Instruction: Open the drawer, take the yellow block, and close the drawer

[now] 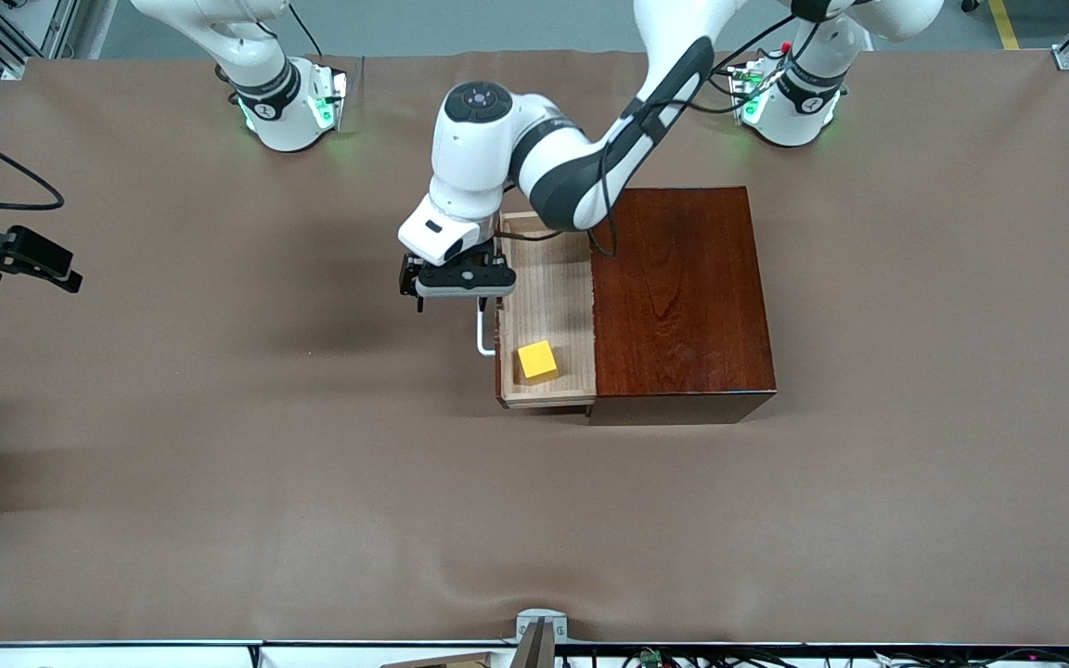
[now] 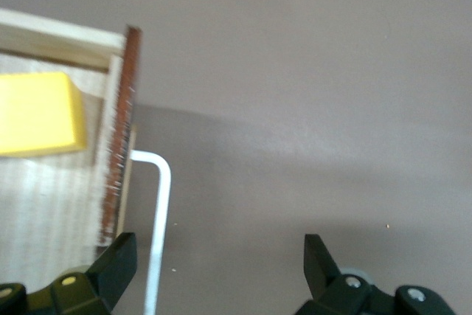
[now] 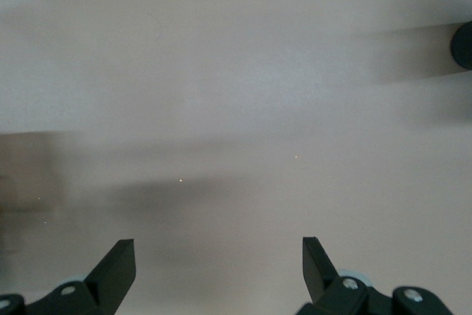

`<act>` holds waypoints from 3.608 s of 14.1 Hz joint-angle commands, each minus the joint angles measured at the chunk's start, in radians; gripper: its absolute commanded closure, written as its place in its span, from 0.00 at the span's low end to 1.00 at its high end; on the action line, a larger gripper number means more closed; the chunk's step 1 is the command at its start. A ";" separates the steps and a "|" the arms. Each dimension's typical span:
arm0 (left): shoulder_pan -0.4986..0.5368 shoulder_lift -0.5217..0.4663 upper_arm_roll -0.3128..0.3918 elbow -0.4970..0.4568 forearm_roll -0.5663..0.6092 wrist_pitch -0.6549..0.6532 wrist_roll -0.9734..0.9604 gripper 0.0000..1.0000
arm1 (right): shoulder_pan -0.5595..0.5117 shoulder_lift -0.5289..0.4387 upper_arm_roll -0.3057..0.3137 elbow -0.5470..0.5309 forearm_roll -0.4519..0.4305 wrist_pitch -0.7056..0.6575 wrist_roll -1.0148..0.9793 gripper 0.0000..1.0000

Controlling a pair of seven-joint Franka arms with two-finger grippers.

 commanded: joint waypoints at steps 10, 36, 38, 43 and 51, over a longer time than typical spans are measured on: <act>0.332 -0.274 -0.014 -0.183 -0.022 -0.147 0.184 0.00 | 0.048 0.037 0.013 0.002 0.038 0.010 0.146 0.00; 0.888 -0.654 -0.013 -0.449 -0.148 -0.559 1.153 0.00 | 0.776 0.528 0.010 0.280 0.018 0.355 1.982 0.00; 0.881 -0.654 -0.014 -0.391 -0.148 -0.633 1.155 0.00 | 0.776 0.557 0.009 0.280 0.016 0.390 1.982 0.00; 0.875 -0.650 -0.016 -0.302 -0.147 -0.726 1.198 0.00 | 0.772 0.597 0.006 0.279 0.000 0.443 1.982 0.00; 0.880 -0.646 -0.020 -0.250 -0.148 -0.799 1.213 0.00 | 0.775 0.655 0.004 0.275 -0.025 0.503 1.982 0.00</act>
